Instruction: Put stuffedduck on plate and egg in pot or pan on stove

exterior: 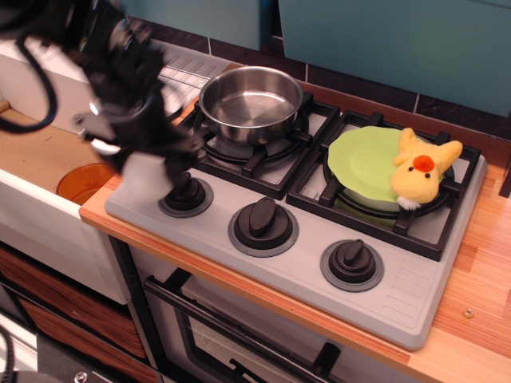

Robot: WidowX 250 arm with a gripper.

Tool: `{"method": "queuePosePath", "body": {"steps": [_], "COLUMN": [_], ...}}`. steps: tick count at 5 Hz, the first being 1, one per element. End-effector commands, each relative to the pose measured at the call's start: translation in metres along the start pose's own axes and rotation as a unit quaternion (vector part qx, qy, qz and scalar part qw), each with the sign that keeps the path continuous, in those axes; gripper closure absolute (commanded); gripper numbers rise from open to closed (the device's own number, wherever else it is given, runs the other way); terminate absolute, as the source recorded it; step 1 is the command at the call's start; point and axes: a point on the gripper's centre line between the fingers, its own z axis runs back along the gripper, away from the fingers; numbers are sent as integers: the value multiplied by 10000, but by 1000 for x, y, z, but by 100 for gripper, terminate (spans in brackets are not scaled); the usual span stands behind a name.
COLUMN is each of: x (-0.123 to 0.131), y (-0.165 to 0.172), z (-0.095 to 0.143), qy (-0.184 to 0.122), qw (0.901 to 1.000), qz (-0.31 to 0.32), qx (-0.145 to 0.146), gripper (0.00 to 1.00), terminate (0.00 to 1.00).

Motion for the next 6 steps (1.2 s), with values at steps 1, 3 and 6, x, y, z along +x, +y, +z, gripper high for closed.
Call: {"method": "queuePosePath", "body": {"steps": [1,3,6], "x": [50,104,120], "y": [-12,-27,-41], "z": [72,64,27], "qy": [176,178,-6], "qw": [9994,9996,9999], "qz": [31,-124,-120], "qx": [298,188,-39], "gripper": [100,100,100], "terminate": [0,0,0]}}
